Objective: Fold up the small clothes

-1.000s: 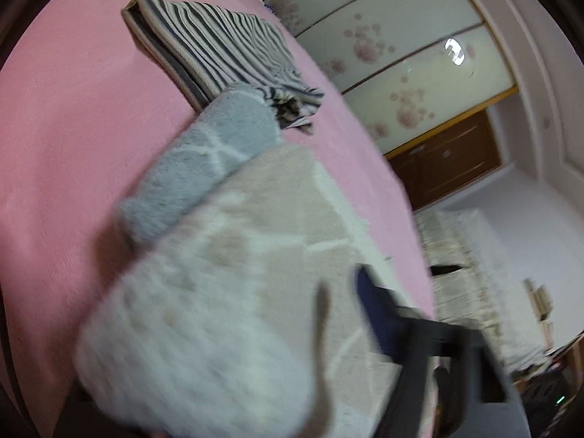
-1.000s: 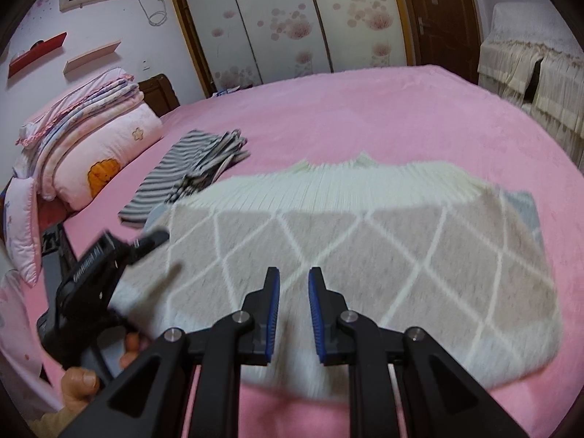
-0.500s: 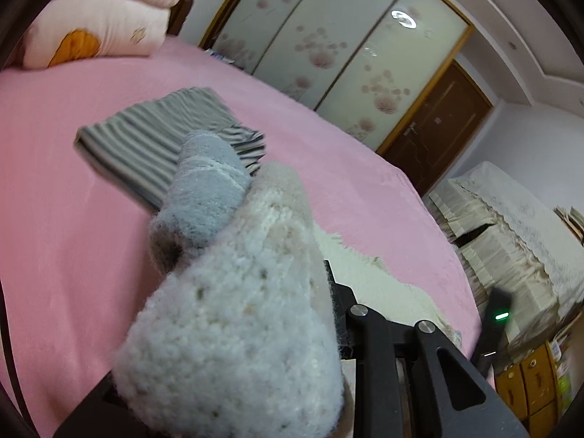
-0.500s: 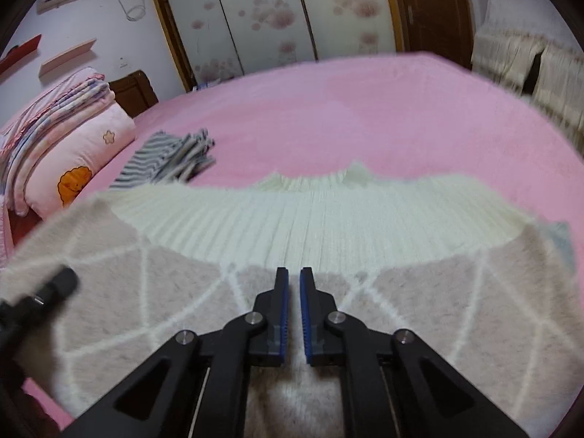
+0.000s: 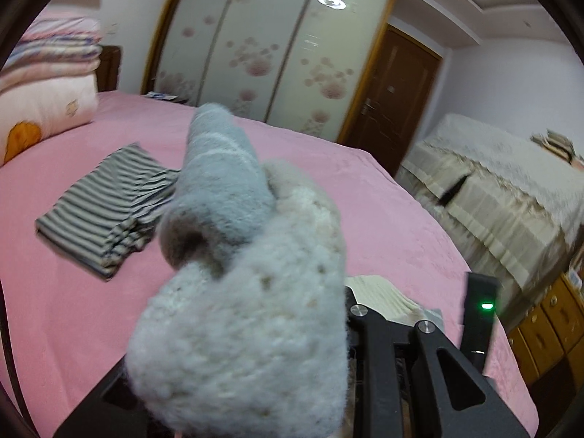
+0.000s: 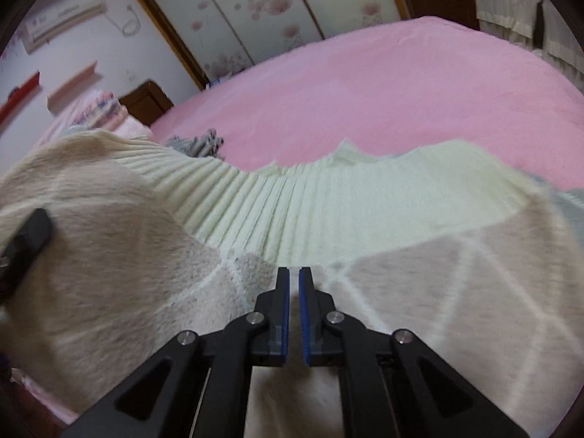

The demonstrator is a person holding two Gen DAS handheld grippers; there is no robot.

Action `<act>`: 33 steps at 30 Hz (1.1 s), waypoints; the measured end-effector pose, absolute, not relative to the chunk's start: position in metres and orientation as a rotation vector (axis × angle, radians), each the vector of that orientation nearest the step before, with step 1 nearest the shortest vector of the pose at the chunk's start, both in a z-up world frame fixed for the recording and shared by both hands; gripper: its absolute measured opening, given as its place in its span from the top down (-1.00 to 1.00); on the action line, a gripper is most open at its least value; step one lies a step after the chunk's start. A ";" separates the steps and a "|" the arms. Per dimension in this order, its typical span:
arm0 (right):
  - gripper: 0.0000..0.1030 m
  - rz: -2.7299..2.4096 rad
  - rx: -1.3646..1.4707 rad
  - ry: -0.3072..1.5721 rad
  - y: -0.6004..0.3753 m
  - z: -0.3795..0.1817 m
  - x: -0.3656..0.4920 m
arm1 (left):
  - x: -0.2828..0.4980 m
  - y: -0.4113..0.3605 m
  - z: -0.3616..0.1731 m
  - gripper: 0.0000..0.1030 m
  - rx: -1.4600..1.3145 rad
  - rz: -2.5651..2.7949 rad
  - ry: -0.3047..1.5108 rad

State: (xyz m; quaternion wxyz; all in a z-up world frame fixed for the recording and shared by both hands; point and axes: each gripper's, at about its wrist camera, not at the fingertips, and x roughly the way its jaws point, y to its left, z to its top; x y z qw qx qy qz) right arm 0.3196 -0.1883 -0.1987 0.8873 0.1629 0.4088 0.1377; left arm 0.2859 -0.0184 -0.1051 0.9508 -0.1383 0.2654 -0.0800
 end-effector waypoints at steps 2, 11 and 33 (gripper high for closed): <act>0.91 0.268 0.340 0.818 -0.208 -0.188 0.304 | 0.289 -0.036 -0.101 0.58 -0.273 -0.188 0.546; 0.90 0.125 0.354 0.793 -0.298 -0.188 0.225 | 0.302 -0.143 -0.133 0.56 -0.227 -0.315 0.603; 0.90 0.047 0.401 0.793 -0.340 -0.202 0.202 | 0.285 -0.218 -0.166 0.53 -0.052 -0.374 0.656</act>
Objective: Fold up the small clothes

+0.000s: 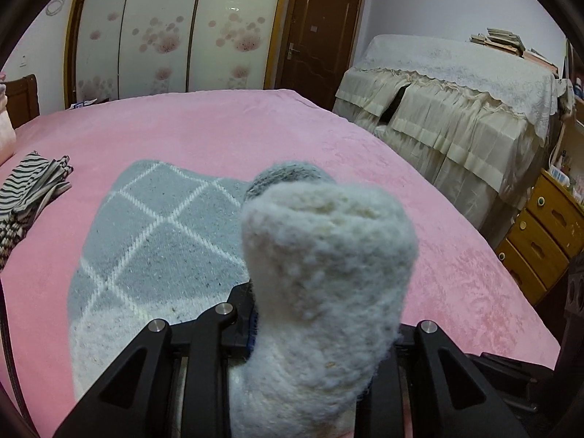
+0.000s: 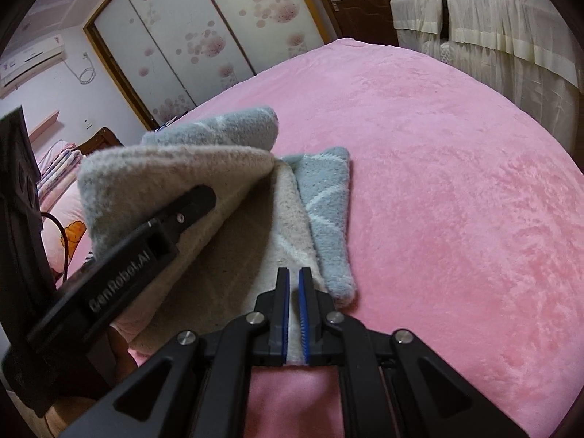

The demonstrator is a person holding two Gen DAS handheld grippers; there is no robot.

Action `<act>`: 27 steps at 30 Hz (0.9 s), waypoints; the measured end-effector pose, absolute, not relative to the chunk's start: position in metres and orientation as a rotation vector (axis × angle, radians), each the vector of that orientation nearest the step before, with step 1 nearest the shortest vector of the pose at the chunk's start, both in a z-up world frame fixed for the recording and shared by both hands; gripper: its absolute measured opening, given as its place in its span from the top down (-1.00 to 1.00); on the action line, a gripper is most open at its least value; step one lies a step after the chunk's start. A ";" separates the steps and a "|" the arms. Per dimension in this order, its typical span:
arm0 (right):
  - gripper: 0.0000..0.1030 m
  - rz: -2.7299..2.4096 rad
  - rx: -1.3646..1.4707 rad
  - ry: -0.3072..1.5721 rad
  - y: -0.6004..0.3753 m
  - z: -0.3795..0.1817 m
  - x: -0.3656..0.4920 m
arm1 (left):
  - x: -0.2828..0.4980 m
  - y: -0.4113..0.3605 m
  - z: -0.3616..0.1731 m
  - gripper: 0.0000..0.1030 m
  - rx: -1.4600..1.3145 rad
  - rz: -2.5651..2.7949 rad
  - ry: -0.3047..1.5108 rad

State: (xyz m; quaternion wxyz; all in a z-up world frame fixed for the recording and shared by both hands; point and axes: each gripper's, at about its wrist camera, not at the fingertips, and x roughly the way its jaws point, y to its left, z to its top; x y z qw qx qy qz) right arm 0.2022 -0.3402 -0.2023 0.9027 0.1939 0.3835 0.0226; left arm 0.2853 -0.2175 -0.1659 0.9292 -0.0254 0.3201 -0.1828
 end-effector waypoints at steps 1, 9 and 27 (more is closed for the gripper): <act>0.90 0.040 0.401 0.792 -0.342 -0.202 0.201 | 0.285 -0.219 -0.166 0.53 -0.045 -0.370 0.652; 0.90 0.012 0.415 0.789 -0.354 -0.201 0.191 | 0.280 -0.228 -0.159 0.53 -0.030 -0.387 0.629; 0.89 0.020 0.428 0.778 -0.364 -0.170 0.185 | 0.206 -0.185 -0.132 -0.51 -0.068 -0.535 0.635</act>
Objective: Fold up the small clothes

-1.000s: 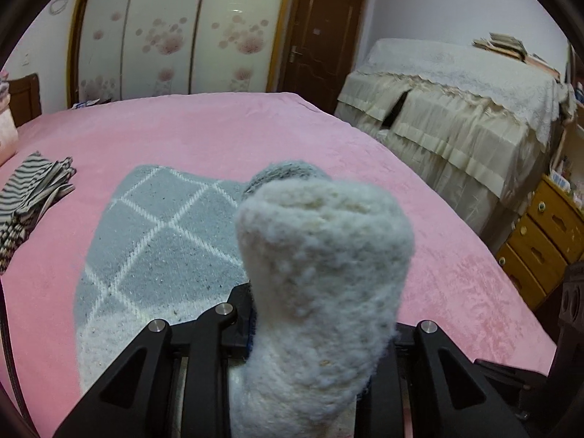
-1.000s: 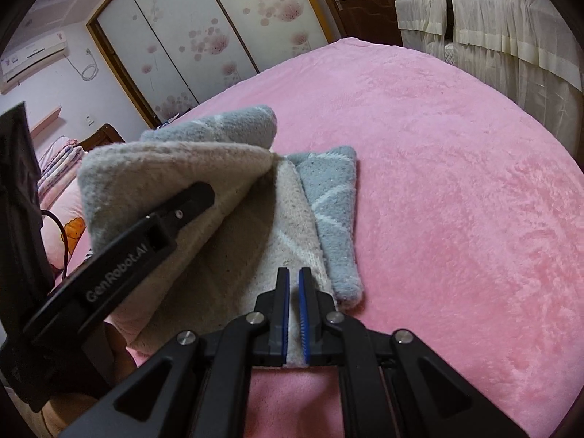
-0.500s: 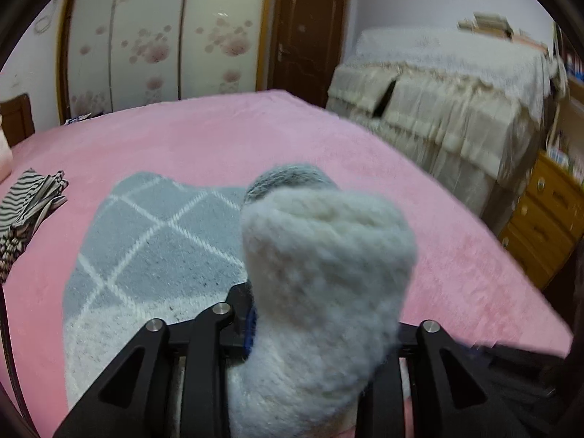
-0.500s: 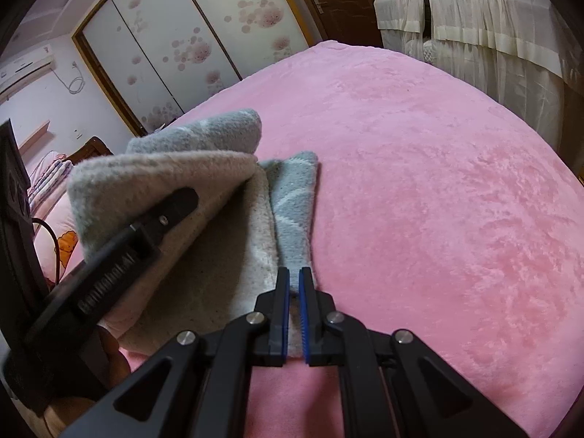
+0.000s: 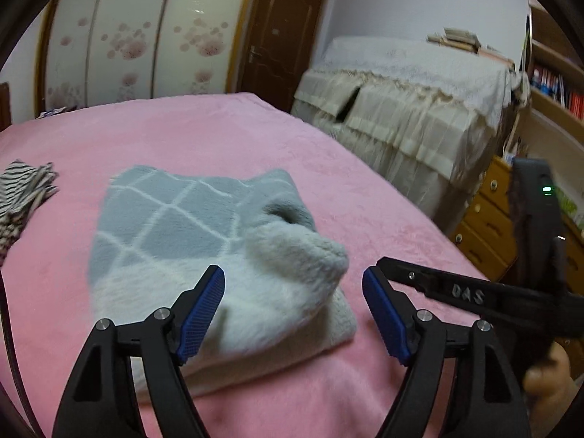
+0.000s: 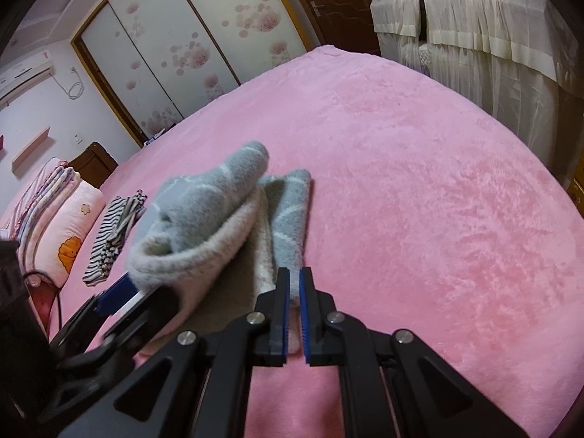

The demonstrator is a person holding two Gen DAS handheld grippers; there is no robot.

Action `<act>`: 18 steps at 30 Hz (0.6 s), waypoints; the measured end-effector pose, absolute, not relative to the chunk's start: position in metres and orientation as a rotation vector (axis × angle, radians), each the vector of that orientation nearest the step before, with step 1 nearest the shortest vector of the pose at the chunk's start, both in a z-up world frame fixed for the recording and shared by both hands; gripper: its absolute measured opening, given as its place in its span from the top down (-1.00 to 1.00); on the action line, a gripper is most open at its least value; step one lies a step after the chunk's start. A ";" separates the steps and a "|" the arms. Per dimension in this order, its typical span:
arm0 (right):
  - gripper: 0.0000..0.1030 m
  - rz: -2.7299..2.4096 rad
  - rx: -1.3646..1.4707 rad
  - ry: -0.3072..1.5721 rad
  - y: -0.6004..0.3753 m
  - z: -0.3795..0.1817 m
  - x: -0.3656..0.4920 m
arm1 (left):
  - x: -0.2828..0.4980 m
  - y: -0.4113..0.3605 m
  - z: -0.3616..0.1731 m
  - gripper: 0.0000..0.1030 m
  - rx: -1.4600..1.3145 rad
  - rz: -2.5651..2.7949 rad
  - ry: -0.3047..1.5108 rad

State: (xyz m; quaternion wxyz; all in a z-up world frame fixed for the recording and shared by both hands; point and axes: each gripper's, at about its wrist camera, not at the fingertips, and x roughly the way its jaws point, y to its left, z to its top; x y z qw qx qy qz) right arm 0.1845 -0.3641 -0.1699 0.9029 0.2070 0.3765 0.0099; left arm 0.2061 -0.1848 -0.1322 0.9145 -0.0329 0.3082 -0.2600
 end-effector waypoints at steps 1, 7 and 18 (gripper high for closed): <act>0.85 0.033 0.432 0.774 -0.362 -0.166 0.185 | 0.201 -0.172 -0.127 -0.56 -0.085 -0.517 0.625; 0.38 0.103 0.425 0.736 -0.340 -0.139 0.185 | 0.205 -0.109 -0.126 -0.60 -0.100 -0.272 0.656; 0.39 0.175 0.158 0.773 -0.270 -0.125 0.212 | 0.252 -0.053 -0.163 -0.60 -0.222 -0.104 0.843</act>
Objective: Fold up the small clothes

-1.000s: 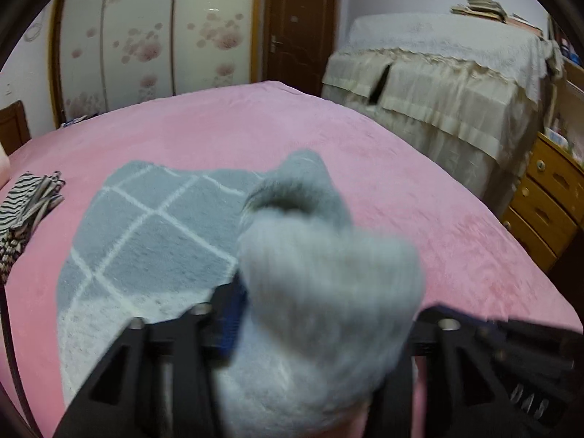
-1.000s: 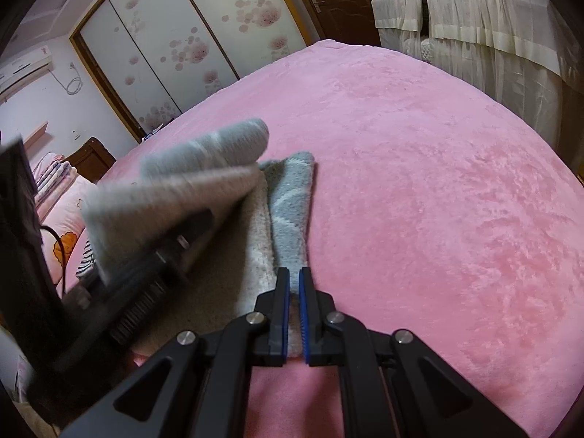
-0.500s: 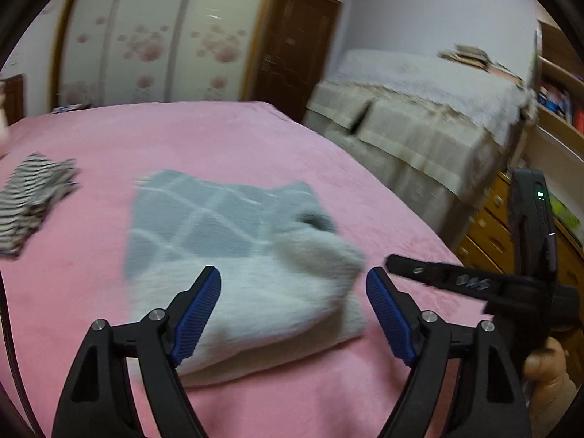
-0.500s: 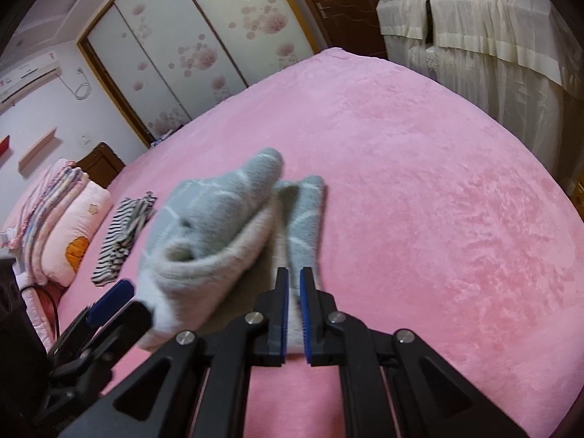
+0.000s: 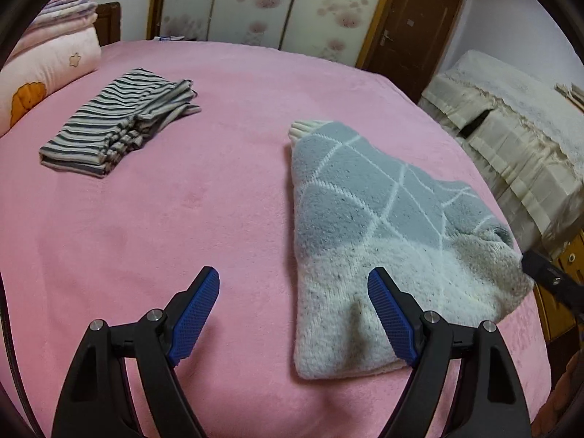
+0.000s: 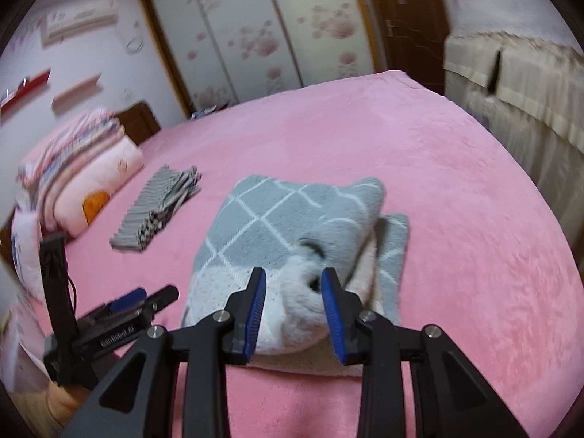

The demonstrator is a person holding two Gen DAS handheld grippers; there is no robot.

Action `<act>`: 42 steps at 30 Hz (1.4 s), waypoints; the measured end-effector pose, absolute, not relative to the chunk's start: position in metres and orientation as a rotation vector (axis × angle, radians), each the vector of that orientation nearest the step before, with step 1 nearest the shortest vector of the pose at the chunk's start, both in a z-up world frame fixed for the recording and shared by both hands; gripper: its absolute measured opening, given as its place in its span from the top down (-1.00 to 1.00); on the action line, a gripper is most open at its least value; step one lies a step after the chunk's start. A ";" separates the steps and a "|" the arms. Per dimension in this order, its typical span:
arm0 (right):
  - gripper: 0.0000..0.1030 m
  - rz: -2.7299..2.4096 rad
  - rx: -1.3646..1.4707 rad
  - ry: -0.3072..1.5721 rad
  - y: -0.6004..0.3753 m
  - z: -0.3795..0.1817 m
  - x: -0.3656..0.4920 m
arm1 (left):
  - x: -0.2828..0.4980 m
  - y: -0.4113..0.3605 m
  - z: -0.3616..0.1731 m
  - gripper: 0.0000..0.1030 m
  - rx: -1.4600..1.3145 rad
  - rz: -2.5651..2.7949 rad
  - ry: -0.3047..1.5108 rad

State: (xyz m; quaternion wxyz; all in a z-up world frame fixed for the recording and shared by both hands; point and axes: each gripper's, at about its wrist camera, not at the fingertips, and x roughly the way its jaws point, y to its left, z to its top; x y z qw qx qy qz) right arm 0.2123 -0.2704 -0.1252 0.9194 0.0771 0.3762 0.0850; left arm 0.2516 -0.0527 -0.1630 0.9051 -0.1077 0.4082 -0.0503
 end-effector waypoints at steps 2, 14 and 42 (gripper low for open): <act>0.80 0.158 0.128 0.800 -0.269 -0.132 0.217 | 0.256 -0.060 -0.165 -0.60 -0.203 -0.110 0.847; 0.84 0.024 0.347 0.873 -0.329 -0.207 0.187 | 0.262 -0.088 -0.195 -0.81 -0.104 -0.125 0.893; 0.37 0.147 0.297 0.744 -0.316 -0.129 0.288 | 0.332 -0.104 -0.123 -0.88 -0.095 -0.360 0.796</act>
